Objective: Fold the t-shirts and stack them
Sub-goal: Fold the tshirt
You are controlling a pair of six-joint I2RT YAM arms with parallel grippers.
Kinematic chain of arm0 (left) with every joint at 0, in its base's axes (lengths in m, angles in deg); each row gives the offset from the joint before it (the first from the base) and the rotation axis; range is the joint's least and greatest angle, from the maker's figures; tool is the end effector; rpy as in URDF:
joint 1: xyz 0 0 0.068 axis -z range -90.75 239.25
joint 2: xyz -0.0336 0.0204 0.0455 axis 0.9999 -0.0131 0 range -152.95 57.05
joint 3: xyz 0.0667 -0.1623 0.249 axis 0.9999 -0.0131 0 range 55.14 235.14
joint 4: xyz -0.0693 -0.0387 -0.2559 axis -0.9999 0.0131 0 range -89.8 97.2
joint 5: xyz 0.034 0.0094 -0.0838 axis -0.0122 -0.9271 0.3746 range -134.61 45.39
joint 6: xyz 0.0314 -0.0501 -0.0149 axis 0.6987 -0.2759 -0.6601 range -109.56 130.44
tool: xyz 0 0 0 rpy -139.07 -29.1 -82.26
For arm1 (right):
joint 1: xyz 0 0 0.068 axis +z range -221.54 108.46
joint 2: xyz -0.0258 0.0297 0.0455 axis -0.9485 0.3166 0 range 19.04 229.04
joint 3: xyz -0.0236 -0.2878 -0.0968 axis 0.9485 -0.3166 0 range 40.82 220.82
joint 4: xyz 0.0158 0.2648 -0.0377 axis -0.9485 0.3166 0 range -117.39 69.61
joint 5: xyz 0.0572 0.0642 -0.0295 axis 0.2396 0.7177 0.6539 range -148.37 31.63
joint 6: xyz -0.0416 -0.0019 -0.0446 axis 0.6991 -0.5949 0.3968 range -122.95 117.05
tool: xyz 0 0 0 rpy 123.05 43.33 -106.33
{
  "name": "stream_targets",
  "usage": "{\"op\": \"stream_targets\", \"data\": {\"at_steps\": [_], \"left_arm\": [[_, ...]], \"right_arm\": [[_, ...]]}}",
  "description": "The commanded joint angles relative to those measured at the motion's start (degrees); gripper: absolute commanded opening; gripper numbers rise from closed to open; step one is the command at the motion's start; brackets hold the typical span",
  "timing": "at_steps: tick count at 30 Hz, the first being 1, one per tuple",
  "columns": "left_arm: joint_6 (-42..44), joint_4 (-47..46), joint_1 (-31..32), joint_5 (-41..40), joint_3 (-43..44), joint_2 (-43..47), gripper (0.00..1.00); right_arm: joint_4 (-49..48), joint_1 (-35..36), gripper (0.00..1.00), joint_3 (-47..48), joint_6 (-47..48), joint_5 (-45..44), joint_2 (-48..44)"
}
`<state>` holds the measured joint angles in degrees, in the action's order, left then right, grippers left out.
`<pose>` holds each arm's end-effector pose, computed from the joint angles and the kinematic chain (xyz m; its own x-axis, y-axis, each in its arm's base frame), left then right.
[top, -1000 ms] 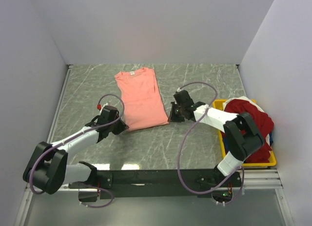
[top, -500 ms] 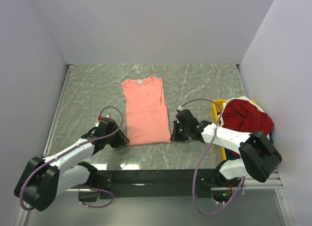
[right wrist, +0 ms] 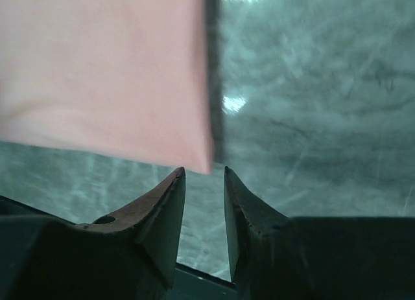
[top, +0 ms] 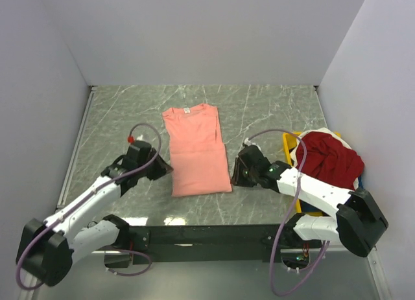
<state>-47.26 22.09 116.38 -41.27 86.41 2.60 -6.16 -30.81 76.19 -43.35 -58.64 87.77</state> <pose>0.1652 -0.0877 0.2263 -0.7524 -0.5626 -0.3426 -0.2698 0.7377 -0.6188 0.1707 0.1467 0.2041 -0.8919 0.0873 -0.4438 -0.0952 0.9230 0.3727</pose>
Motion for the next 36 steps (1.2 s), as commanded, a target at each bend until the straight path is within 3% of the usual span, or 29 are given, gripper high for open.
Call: {"op": "stream_targets", "data": {"at_steps": [1, 3, 7, 14, 19, 27, 36], "left_arm": [[2.6, -3.9, -0.8, -1.2, 7.1, -6.3, 0.2], [2.5, -8.0, -1.2, 0.7, 9.9, -12.5, 0.1], [2.4, -12.3, -1.8, 1.7, 14.9, -22.5, 0.01], [2.2, -19.9, -5.9, 0.4, 19.0, -37.4, 0.01], [2.2, -21.5, -9.7, 0.3, 19.7, -43.4, 0.01], [3.0, -24.2, -10.2, 1.5, 16.6, -46.5, 0.01], [1.6, -28.1, -7.7, 3.5, 5.7, -38.9, 0.01]], "right_arm": [[1.4, -0.2, 0.38, 7.6, 2.3, -4.1, -0.2], [1.1, -1.6, 0.38, 13.2, 4.0, -3.7, 4.1], [-1.4, -4.8, 0.37, 22.2, 7.2, -0.6, 13.3], [-3.1, -8.2, 0.35, 38.5, 10.1, 3.6, 32.5], [-2.1, -9.4, 0.34, 45.0, 9.1, 4.9, 41.8], [-5.1, -9.6, 0.33, 37.1, 5.4, 4.7, 45.2], [-10.4, -10.3, 0.32, 21.5, 3.0, 5.1, 35.5]]}}
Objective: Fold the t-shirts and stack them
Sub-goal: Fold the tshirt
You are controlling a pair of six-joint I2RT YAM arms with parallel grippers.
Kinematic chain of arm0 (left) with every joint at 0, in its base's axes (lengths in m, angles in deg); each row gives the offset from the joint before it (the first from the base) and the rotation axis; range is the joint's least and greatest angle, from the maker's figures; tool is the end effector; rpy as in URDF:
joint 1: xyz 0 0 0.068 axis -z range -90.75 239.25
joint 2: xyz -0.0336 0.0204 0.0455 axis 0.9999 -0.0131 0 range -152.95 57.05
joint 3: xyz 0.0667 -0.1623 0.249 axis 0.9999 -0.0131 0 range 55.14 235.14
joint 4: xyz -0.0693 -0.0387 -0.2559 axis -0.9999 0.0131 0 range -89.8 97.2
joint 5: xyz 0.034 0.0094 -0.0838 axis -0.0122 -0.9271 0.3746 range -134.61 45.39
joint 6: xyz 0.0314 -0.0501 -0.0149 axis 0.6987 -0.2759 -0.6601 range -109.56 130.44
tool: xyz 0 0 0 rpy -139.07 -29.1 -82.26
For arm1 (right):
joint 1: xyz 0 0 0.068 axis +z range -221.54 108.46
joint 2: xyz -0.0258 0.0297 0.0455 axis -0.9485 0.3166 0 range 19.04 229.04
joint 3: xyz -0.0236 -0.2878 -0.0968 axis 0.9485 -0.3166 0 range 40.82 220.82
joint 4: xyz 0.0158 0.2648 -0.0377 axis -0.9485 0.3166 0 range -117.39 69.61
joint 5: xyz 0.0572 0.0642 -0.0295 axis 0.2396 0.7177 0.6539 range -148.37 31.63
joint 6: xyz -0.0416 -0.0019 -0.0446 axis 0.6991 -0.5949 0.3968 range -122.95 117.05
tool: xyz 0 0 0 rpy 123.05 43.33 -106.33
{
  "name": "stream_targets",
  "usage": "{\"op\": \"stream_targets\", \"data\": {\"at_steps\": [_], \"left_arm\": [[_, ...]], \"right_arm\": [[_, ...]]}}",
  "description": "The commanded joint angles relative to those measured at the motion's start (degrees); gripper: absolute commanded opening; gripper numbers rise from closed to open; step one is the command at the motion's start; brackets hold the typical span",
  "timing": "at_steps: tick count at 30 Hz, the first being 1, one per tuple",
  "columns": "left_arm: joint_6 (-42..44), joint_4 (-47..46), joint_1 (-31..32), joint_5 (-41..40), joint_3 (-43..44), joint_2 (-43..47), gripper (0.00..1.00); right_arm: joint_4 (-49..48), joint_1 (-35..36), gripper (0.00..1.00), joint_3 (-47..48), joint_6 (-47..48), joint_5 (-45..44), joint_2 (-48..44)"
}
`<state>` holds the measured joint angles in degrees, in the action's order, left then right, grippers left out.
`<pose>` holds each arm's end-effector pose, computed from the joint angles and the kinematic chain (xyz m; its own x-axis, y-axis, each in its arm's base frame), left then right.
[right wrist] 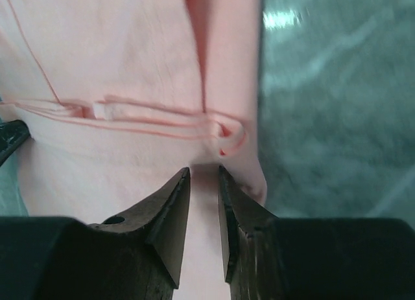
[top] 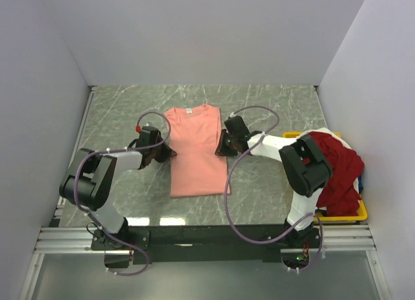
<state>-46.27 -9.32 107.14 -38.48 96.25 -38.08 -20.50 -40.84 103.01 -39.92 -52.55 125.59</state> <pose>0.3107 -0.1055 0.1568 -0.6820 -0.6532 -0.3290 -0.3502 0.6866 -0.6371 0.3427 0.2089 0.1716 -0.8740 0.1768 -0.4526 -0.0463 0.8969 0.4397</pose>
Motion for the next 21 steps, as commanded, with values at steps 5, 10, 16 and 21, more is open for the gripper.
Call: {"op": "stream_targets", "data": {"at_steps": [5, 10, 16, 21], "left_arm": [[-0.3, 3.0, 3.5, 0.2, -9.7, 7.9, 0.01], [0.8, 6.9, 3.6, -0.6, -8.2, 12.3, 0.01], [3.4, 15.4, 1.7, -3.6, 4.5, 10.9, 0.06], [5.2, 19.6, -0.6, -5.4, 18.1, 2.5, 0.04]], "right_arm": [[2.5, -0.2, 0.31, -13.2, -0.2, -0.7, -9.3], [3.1, 0.4, 0.32, -15.5, -0.3, 0.0, -14.8], [7.5, -2.1, 0.32, -2.1, 3.0, -0.2, -12.8], [9.4, -4.9, 0.33, 10.4, 4.4, 2.3, -3.9]]}}
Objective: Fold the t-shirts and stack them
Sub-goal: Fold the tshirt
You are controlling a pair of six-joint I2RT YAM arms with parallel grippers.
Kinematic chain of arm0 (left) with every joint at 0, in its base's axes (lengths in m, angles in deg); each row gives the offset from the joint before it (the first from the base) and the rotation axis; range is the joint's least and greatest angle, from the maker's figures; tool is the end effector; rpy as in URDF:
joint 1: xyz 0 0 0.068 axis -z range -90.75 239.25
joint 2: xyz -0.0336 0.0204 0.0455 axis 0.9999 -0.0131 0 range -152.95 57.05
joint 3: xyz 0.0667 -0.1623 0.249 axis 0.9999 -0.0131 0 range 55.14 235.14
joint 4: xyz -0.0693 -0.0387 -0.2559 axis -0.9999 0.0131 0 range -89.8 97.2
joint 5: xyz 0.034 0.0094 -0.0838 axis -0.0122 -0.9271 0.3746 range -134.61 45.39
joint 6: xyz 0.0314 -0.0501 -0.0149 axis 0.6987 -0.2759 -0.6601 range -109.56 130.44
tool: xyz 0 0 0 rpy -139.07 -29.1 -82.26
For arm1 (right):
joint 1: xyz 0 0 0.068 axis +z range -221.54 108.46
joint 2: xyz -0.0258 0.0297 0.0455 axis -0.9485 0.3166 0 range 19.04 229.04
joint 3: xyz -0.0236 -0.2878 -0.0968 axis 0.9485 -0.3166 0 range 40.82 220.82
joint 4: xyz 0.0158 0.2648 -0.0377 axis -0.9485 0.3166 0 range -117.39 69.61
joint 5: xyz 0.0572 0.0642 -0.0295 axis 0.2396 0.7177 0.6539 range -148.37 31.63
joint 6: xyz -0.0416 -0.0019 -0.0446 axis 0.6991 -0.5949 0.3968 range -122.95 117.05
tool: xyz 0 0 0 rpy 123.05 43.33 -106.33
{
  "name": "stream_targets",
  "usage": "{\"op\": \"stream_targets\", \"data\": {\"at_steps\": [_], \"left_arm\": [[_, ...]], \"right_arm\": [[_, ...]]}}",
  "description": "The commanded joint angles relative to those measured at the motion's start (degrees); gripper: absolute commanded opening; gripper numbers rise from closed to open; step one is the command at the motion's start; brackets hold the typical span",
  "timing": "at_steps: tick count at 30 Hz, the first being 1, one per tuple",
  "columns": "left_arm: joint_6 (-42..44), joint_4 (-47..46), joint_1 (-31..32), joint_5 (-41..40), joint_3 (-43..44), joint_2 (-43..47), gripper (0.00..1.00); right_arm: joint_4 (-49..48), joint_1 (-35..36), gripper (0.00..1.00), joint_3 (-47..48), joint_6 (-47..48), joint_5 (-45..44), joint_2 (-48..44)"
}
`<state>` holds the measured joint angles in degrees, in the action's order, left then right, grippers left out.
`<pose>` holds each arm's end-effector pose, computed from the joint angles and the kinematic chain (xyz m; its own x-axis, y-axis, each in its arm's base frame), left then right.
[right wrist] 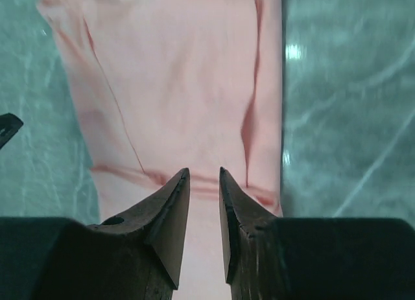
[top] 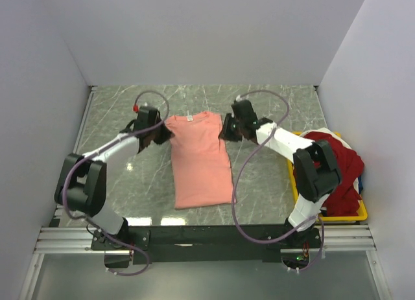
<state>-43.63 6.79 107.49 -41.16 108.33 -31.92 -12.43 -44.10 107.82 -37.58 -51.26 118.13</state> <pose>0.3243 -0.1098 0.2310 -0.6628 -0.6326 -0.4007 -0.3103 0.7190 -0.6219 0.3465 0.1864 0.2362 -0.8369 0.2008 -0.5092 -0.0689 0.8843 0.4618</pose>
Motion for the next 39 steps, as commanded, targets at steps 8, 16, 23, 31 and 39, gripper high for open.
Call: {"op": "stream_targets", "data": {"at_steps": [8, 16, 23, 31, 39], "left_arm": [[3.8, 6.2, -2.2, -2.5, 20.7, -20.3, 0.01], [4.9, 6.2, -3.4, -0.8, 32.0, -32.7, 0.04], [6.4, 6.4, -3.7, -0.2, 35.4, -35.1, 0.2], [8.3, 5.5, -5.7, 3.9, 37.8, -35.2, 0.37], [11.2, 4.6, -6.0, 6.7, 35.9, -25.4, 0.6]], "right_arm": [[1.8, -3.3, 0.32, 21.1, 3.1, 5.5, 16.6], [3.8, -5.7, 0.32, 32.8, 2.5, 7.1, 28.1], [7.5, -9.6, 0.32, 37.8, 1.6, 7.9, 34.4], [10.5, -10.8, 0.32, 41.9, 1.2, 9.6, 36.4], [13.0, -11.4, 0.35, 43.0, 2.2, 9.7, 29.3]]}}
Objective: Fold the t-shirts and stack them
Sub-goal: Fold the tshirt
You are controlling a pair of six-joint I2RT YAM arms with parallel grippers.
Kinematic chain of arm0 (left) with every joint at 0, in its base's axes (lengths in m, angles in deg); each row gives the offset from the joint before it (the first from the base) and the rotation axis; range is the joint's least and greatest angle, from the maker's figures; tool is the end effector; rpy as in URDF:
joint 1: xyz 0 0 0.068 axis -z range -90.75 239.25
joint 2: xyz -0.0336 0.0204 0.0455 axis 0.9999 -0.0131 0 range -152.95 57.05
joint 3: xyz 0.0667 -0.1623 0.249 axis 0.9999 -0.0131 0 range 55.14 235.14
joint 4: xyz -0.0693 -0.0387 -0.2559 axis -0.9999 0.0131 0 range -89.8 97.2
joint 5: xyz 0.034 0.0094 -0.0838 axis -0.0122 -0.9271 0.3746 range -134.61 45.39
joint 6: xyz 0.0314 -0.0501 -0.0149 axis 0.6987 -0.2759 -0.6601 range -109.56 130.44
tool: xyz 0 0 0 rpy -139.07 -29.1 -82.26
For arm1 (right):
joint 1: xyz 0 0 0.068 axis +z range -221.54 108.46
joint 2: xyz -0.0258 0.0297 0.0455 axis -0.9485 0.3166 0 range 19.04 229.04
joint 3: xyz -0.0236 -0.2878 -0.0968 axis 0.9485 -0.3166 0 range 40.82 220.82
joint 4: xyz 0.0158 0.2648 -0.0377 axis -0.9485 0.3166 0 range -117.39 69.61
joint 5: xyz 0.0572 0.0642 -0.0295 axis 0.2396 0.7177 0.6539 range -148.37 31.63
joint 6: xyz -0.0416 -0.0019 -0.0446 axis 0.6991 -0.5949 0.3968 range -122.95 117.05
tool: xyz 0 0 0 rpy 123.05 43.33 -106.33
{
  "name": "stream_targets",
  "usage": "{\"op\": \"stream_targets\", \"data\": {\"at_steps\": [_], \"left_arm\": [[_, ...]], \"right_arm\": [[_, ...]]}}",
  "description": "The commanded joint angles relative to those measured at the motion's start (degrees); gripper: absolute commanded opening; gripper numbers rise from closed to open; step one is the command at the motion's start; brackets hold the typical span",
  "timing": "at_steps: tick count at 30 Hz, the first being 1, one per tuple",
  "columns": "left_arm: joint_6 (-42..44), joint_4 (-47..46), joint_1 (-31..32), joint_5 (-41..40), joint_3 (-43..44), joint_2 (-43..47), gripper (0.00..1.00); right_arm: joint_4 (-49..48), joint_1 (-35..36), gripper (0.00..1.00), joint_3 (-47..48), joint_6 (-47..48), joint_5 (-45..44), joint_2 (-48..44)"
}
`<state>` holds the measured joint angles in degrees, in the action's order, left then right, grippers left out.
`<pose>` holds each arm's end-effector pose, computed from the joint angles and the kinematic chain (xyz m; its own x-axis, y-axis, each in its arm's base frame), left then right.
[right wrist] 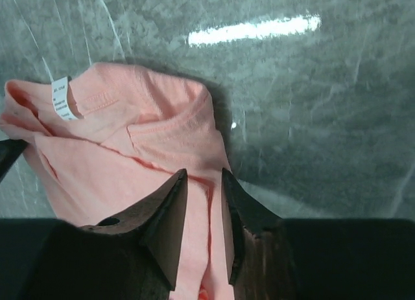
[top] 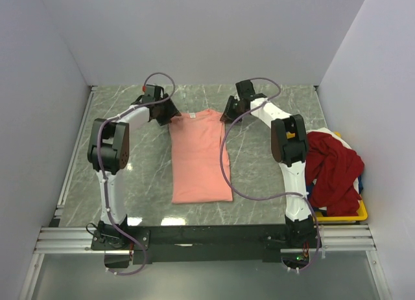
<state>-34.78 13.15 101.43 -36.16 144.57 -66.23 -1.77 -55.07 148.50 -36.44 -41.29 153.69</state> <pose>0.4941 -0.1136 0.1843 -0.7199 -0.5629 -0.4062 -0.2896 0.7754 -0.5612 0.5252 0.1693 0.1704 -0.8792 0.2900 -0.3780 0.0514 0.8465 0.5299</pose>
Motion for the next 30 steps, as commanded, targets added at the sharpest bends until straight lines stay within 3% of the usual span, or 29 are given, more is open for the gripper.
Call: {"op": "stream_targets", "data": {"at_steps": [1, 4, 7, 12, 16, 17, 21, 30], "left_arm": [[2.0, -2.0, 0.0, 1.7, -1.6, 10.5, 0.63], [-0.6, -2.9, 0.0, 1.1, -9.2, 17.4, 0.64], [-4.3, -5.8, 0.2, 1.1, -20.4, 25.0, 0.58], [-8.0, -7.5, 2.1, -3.1, -38.3, 39.7, 0.49], [-10.3, -5.0, 9.1, -8.3, -48.0, 50.1, 0.4], [-11.1, -3.9, 10.8, -13.2, -50.6, 53.3, 0.39], [-16.5, 1.7, 17.7, -20.5, -56.4, 60.9, 0.34], [-27.5, 4.4, 29.2, -26.6, -67.4, 71.2, 0.44]], "right_arm": [[2.6, -0.5, 0.36, 2.0, 1.2, -0.6, -7.4], [2.7, -0.6, 0.39, -2.1, 1.0, -0.8, -13.3], [0.4, -0.4, 0.41, -10.9, 0.4, -1.3, -21.2], [-4.9, 1.8, 0.41, -31.3, -0.9, -1.7, -36.8], [-8.4, 6.9, 0.4, -46.0, -2.4, -4.1, -47.1], [-9.8, 8.2, 0.4, -51.3, -3.4, -4.9, -50.7], [-11.0, 15.9, 0.4, -61.6, -6.0, -10.5, -58.8], [-12.8, 22.2, 0.42, -78.3, -13.2, -13.6, -72.5]]}}
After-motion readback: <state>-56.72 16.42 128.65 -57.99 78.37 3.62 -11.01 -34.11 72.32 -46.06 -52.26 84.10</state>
